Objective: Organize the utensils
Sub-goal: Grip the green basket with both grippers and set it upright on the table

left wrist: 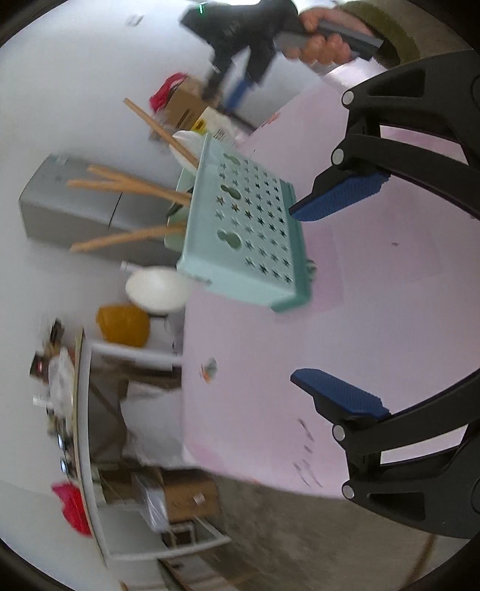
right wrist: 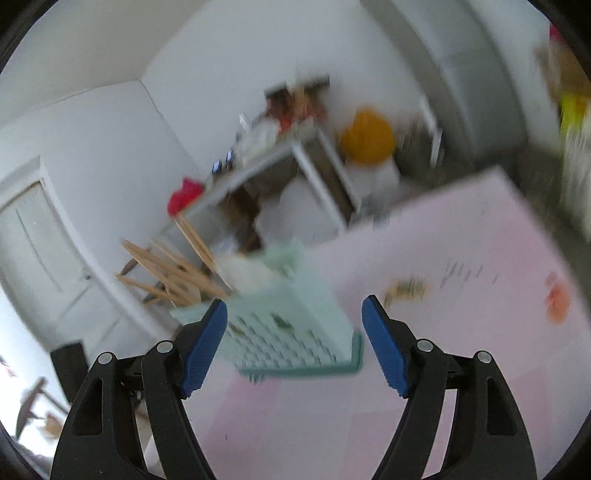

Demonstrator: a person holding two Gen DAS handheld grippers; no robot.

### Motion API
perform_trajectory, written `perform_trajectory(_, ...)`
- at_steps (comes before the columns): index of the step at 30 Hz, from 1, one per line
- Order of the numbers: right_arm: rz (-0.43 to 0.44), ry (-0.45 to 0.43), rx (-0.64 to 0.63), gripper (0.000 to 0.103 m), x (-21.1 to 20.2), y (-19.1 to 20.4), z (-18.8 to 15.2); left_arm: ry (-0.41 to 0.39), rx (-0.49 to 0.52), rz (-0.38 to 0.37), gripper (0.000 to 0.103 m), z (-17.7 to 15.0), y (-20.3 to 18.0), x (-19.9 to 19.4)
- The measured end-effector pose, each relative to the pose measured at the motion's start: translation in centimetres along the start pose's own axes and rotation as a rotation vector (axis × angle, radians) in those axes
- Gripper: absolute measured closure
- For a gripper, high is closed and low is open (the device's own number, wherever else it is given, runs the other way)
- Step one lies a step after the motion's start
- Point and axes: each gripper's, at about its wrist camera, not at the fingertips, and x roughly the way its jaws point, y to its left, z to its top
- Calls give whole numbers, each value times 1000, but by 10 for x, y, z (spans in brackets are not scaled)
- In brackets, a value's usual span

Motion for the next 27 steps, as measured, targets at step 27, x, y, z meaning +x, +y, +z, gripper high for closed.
perform_trajectory(27, 168, 294, -182, 29, 86, 3, -15, 115, 47, -130, 31, 27, -15, 49)
